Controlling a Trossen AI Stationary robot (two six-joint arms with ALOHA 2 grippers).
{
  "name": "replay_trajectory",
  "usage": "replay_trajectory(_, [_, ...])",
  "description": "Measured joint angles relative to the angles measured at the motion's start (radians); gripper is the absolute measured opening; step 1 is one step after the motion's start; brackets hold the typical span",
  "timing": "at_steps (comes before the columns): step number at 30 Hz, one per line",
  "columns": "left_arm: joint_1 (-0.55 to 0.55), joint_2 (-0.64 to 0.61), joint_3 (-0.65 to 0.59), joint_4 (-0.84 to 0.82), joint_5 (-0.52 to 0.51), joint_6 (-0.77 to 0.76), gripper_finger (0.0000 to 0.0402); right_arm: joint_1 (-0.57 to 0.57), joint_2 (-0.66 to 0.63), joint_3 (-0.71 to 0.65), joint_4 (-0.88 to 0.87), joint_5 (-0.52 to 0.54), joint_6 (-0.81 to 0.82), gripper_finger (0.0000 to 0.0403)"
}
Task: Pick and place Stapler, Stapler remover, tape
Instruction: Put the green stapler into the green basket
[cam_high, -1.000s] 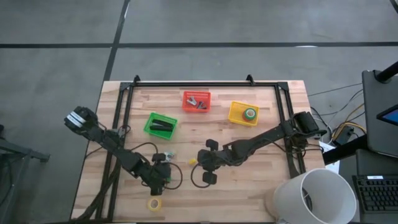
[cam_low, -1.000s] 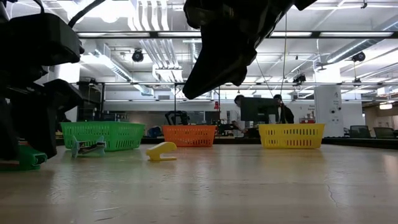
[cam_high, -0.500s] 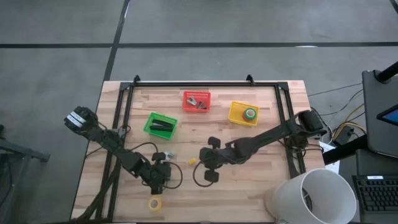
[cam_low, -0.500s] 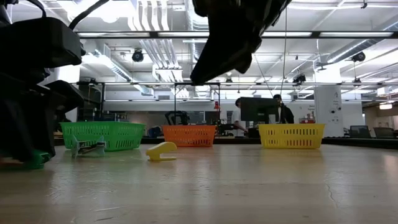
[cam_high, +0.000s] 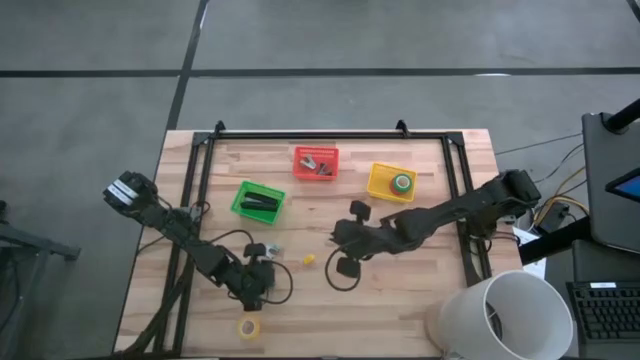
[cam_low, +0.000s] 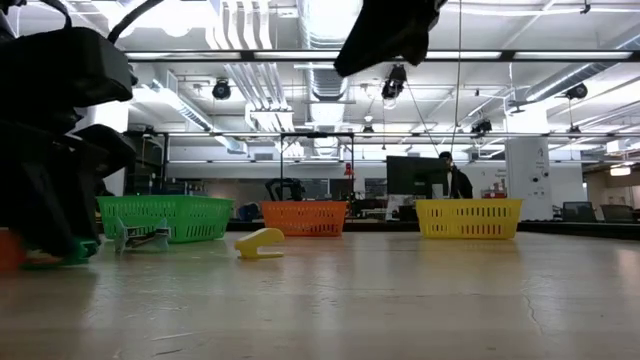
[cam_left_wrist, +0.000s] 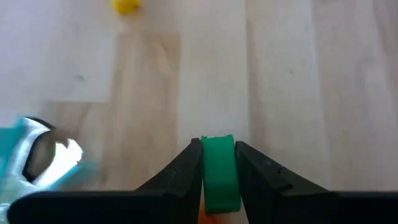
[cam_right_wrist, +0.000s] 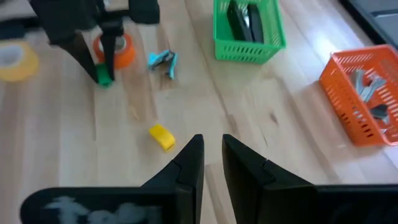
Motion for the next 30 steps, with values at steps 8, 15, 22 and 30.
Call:
replay_trajectory(8, [0.001,-0.029,0.000,0.009,-0.089,0.031,0.0077,0.003,-0.054,-0.001,-0.019,0.001,-0.003,0.0052])
replay_trajectory(15, [0.002,-0.144,0.001,-0.015,-0.223,0.093,0.0092,0.003,-0.056,-0.021,-0.019,0.003,0.002,0.0052])
replay_trajectory(22, [0.002,-0.278,-0.008,-0.051,-0.464,0.110,0.0081,0.003,-0.059,-0.080,-0.020,0.071,0.049,0.0052])
replay_trajectory(30, [0.008,-0.382,-0.009,-0.221,-0.707,-0.095,0.0091,0.003,-0.076,-0.143,-0.020,0.126,0.047,0.0052])
